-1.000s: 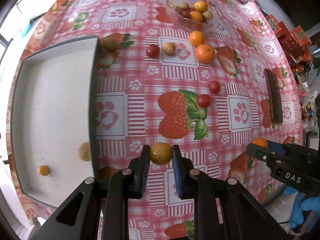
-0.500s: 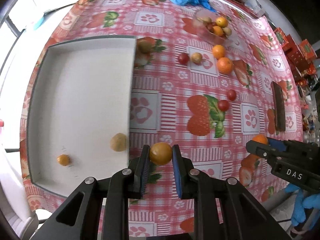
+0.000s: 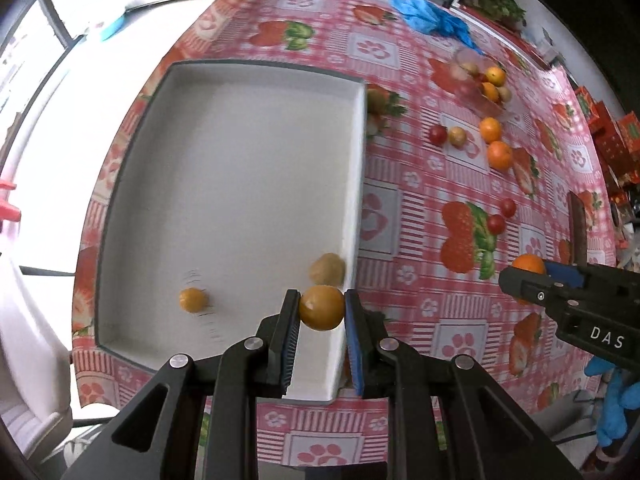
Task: Organize fruits
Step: 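Carry both fruits to the white tray and open both tools to release them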
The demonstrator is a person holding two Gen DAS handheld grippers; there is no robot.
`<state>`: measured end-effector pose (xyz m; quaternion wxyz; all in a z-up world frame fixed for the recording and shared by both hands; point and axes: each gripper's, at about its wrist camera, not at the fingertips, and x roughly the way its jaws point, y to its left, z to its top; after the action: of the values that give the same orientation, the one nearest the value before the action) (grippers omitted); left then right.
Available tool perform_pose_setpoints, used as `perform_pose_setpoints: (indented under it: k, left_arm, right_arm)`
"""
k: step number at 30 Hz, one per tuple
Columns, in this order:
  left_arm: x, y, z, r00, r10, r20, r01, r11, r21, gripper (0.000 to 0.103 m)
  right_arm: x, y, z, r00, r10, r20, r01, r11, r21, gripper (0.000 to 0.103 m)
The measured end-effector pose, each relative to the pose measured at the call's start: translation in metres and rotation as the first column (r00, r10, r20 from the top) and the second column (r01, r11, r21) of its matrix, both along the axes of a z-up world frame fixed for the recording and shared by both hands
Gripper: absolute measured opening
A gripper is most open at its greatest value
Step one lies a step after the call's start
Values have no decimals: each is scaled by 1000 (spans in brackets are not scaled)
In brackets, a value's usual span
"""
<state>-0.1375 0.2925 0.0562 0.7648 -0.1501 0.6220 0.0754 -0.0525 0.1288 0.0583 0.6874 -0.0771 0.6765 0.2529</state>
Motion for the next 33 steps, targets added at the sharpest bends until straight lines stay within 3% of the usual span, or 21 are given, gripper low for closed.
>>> perform_pose_setpoints:
  k: [20,33]
  left_arm:
    - [-20,54,-14,994,101,-30,-100,994,36,23]
    - [-21,69,-28,989,136,-55,-133,990,43,23]
  right_arm:
    - [-7,104,-6,986,163,-22,-162,986,38,40]
    - [-10,136,-19,978,196,-65,-192,979,62,40]
